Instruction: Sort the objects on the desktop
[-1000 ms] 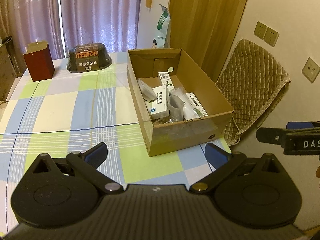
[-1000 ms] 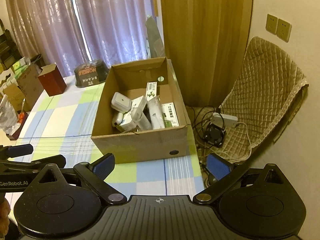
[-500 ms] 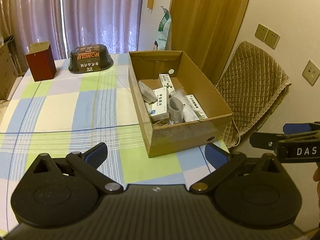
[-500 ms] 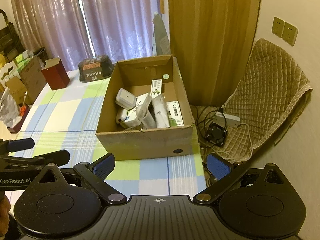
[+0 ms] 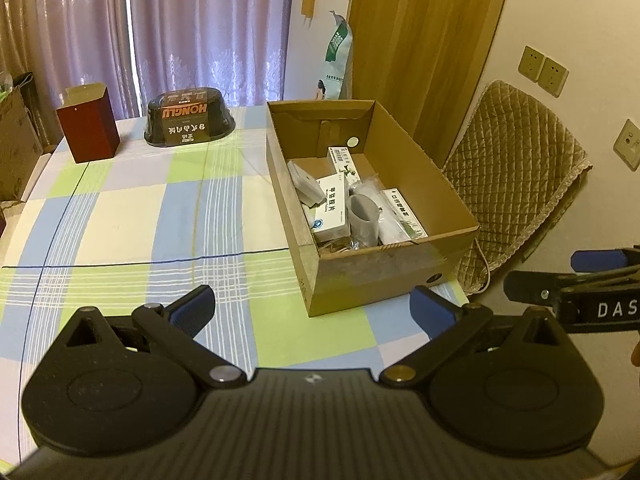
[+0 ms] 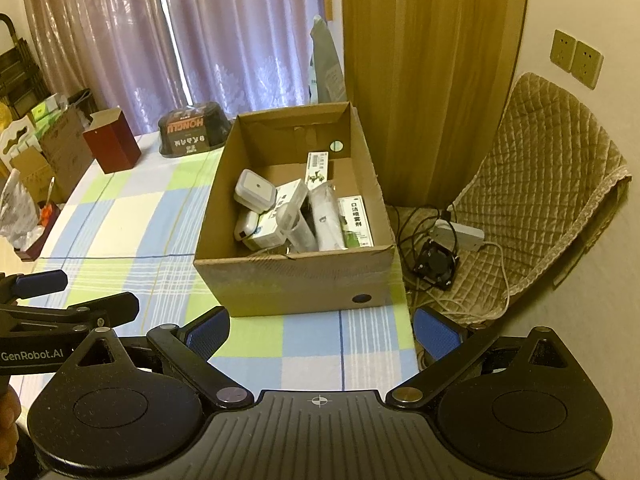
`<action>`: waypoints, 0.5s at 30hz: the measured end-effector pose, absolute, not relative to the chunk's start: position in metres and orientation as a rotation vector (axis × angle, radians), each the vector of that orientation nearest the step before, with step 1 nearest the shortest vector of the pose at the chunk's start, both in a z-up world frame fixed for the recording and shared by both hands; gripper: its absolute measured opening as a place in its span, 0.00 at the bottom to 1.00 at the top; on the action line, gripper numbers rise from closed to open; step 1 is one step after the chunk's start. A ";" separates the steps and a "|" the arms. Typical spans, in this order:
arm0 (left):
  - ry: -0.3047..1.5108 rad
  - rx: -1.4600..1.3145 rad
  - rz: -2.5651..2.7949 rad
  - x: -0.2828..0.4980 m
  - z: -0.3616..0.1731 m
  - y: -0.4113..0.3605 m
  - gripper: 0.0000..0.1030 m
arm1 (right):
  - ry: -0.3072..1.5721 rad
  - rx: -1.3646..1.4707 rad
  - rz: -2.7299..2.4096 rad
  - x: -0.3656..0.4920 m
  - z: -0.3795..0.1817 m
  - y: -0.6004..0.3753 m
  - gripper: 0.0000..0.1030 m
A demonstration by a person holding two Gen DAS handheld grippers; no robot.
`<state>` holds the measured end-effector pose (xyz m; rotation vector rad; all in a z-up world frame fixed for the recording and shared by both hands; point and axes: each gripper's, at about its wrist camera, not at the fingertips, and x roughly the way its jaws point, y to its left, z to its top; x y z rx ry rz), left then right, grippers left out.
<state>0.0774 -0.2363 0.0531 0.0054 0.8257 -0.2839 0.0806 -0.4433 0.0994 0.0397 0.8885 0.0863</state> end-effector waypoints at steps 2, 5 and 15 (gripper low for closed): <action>0.828 0.008 -0.284 0.078 0.052 -0.236 0.99 | 0.890 0.040 0.087 0.081 0.099 -0.444 0.98; 0.832 0.016 -0.285 0.079 0.051 -0.237 0.99 | 0.893 0.042 0.086 0.082 0.098 -0.444 0.98; 0.836 0.022 -0.292 0.080 0.048 -0.239 0.99 | 0.898 0.044 0.080 0.085 0.098 -0.446 0.98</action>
